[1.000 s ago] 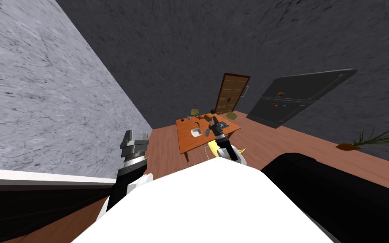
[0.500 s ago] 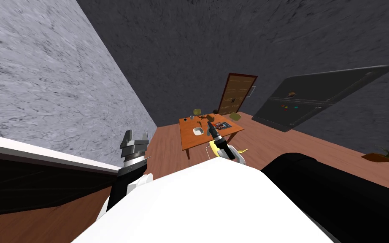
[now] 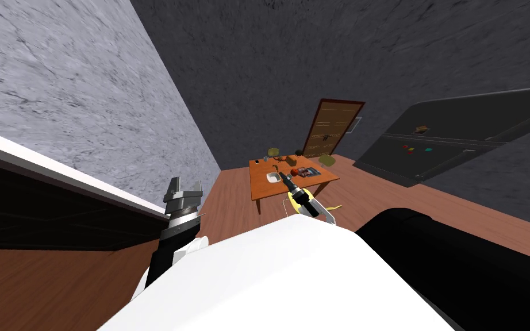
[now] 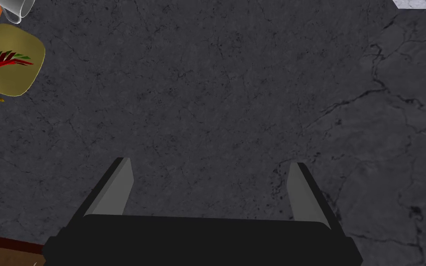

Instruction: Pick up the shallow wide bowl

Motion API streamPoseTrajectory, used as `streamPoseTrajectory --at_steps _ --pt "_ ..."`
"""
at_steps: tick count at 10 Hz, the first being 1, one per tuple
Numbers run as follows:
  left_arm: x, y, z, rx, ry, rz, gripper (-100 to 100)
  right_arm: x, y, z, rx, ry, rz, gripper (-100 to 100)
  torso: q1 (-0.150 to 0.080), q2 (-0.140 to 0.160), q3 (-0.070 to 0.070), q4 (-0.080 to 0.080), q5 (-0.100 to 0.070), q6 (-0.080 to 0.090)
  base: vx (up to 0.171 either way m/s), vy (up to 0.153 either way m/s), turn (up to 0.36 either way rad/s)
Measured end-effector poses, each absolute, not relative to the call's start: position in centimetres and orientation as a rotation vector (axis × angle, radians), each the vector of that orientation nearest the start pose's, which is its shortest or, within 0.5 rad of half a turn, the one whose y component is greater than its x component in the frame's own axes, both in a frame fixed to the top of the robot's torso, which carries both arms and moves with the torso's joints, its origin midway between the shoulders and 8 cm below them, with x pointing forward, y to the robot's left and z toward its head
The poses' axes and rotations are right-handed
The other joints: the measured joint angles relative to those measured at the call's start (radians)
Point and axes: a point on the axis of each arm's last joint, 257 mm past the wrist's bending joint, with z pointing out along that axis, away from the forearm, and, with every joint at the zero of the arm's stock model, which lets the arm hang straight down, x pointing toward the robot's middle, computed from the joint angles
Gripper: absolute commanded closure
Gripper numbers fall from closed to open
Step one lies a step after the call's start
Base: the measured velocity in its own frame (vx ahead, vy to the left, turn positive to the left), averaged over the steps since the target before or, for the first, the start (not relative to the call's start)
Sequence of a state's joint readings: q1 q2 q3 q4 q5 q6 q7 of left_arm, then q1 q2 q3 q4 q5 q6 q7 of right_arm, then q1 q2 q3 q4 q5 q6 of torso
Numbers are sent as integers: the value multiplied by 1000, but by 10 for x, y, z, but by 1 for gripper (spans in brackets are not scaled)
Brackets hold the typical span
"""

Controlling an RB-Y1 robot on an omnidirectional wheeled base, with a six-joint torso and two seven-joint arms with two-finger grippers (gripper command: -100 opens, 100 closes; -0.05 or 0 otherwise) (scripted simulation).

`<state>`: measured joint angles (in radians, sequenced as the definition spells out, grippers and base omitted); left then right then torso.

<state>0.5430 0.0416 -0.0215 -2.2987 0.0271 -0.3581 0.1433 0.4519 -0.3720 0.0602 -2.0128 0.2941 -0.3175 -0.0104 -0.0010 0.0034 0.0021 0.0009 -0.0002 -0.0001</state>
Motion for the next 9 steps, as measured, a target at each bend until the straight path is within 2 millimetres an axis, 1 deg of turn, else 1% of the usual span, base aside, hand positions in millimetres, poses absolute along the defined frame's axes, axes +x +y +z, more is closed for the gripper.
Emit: streamPoseTrajectory --at_steps 1,2,3,4,7,8,9 --pt "360 279 -11 -846 697 -1415 0 407 -248 -153 459 1366 958 -100 0 0 0 0 0 1 -71 20 181" --pt "360 279 -11 -846 697 -1415 0 408 -253 -171 441 1416 914 -100 1 1 0 0 0 0 -53 13 101" --pt "360 279 -11 -846 697 -1415 0 408 -254 -181 429 1445 887 -100 0 0 0 0 0 1 -54 21 208" --pt "360 279 -11 -846 697 -1415 0 410 -258 -197 407 1493 841 -100 1 0 0 0 0 0 -44 17 96" --pt "360 279 -11 -846 697 -1415 0 409 -276 -234 358 1600 727 -100 0 -1 0 0 0 1 -45 21 158" --pt "360 279 -11 -846 697 -1415 0 407 -285 -251 335 1645 677 -100 0 -1 0 0 0 0 -35 14 108" --pt "360 279 -11 -846 697 -1415 0 405 -288 -261 316 1672 644 -100 0 -1 -1 0 0 1 -37 24 223"
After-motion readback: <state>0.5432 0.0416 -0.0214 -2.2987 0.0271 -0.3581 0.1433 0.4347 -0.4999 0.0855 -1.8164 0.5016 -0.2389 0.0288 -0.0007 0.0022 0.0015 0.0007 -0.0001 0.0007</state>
